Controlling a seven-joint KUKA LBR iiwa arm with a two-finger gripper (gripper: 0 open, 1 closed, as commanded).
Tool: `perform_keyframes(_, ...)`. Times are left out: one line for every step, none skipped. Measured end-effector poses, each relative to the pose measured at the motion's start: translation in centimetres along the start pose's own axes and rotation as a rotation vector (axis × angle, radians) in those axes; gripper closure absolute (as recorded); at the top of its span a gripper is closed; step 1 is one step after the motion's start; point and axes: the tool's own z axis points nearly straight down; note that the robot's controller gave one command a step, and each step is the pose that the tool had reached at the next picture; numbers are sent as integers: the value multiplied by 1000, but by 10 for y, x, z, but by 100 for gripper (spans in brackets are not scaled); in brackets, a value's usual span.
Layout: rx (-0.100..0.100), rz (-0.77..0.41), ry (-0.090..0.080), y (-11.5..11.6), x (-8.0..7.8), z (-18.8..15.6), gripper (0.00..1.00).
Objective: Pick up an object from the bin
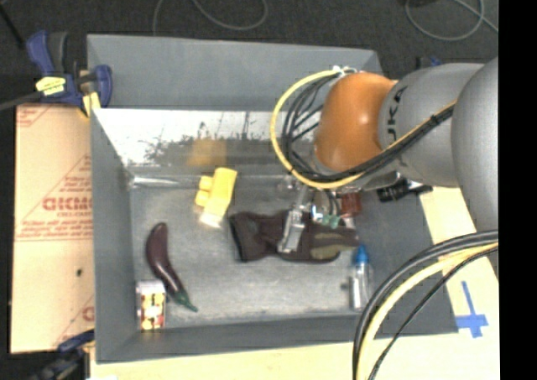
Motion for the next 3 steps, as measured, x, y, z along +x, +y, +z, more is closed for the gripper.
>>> perform_keyframes(1, 66, 4, 7, 26, 25, 0)
perform_keyframes(-1, 202, -4, 3, 11, 35, 100)
perform_keyframes(-1, 202, -4, 3, 11, 35, 100)
